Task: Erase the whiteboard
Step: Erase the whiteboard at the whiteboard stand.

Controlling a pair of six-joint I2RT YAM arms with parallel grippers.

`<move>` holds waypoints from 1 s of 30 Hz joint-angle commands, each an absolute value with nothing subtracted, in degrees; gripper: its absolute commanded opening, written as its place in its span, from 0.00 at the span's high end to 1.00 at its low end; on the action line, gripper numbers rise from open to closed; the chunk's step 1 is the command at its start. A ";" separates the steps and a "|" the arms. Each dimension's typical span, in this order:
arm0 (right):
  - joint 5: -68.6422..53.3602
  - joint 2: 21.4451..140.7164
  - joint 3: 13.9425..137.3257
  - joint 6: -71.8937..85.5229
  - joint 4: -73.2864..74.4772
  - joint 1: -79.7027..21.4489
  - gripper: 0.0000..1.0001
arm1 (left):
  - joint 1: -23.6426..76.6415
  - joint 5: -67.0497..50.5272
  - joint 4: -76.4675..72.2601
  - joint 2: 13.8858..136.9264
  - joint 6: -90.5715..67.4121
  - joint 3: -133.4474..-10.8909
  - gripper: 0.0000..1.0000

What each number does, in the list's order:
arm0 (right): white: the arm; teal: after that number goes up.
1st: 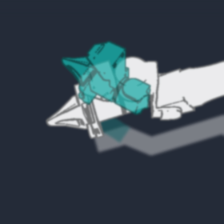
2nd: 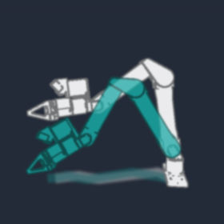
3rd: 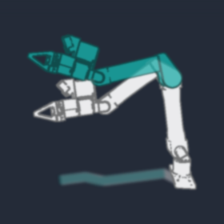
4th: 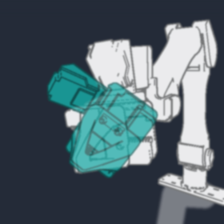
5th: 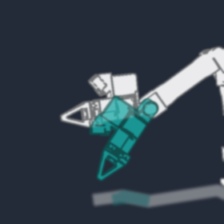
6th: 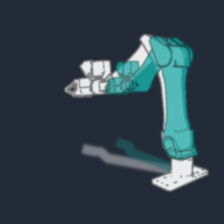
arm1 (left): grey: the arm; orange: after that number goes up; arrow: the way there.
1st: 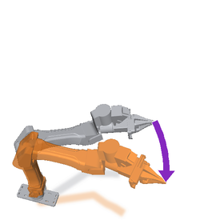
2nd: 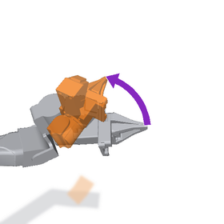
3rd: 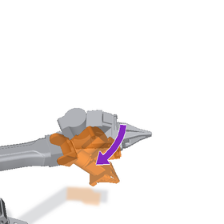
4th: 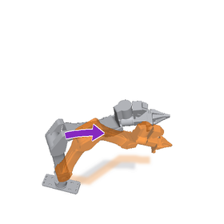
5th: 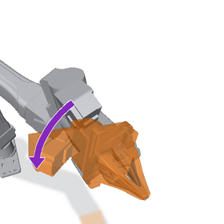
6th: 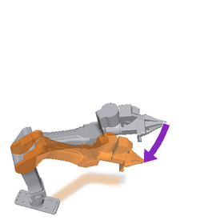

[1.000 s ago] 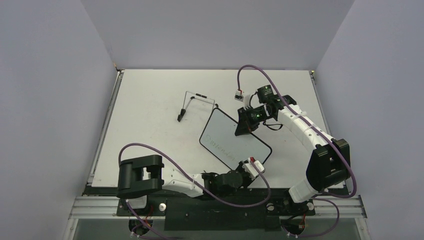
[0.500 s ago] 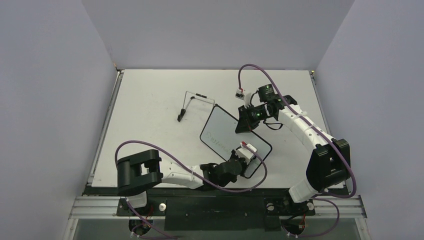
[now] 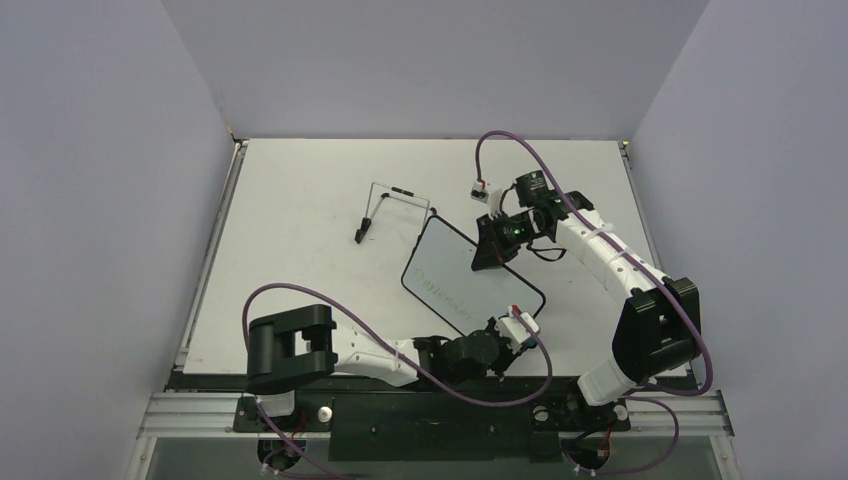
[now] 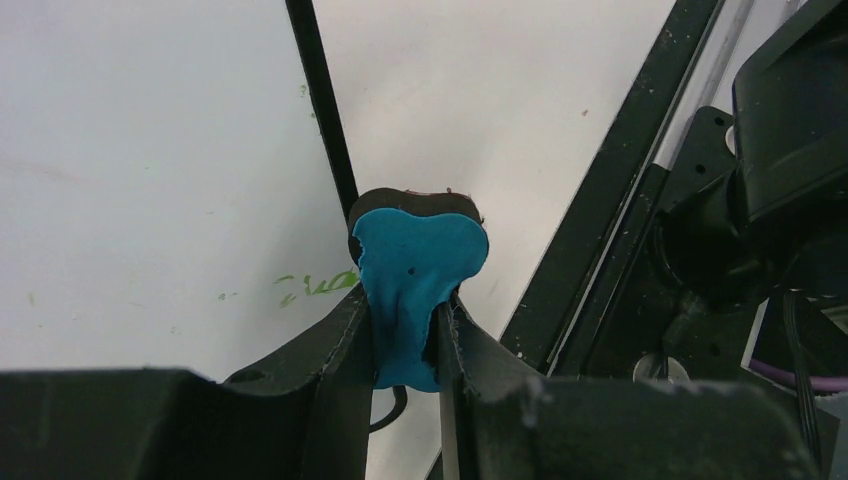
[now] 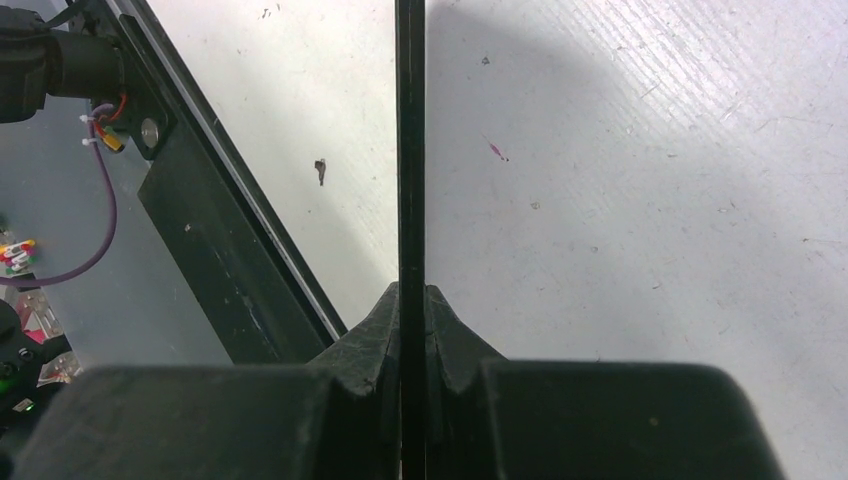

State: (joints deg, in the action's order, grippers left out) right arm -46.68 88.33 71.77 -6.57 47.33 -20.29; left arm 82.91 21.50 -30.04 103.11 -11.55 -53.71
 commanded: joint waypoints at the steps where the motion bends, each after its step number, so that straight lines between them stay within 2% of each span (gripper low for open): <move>1: -51.45 84.67 72.33 -4.22 46.41 -20.63 1.00 | 82.28 21.45 -29.51 102.67 -11.01 -56.51 1.00; 7: -51.20 84.54 72.26 -4.13 46.38 -20.60 1.00 | 78.56 24.77 -25.97 99.33 -14.61 -56.89 1.00; 15: -51.14 84.45 72.21 -4.04 46.22 -20.58 1.00 | 73.95 22.36 -25.50 96.15 -17.86 -53.91 1.00; 23: -51.20 84.33 72.00 -4.00 46.02 -20.48 1.00 | 74.60 18.79 -30.19 99.09 -19.18 -46.87 1.00; 30: -51.24 84.74 72.12 -3.87 46.05 -20.55 1.00 | 78.71 12.25 -36.22 101.21 -14.76 -48.12 1.00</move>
State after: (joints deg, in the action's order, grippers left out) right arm -46.81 88.25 71.72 -6.61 46.35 -20.18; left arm 76.69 17.23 -30.94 98.74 -17.34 -46.41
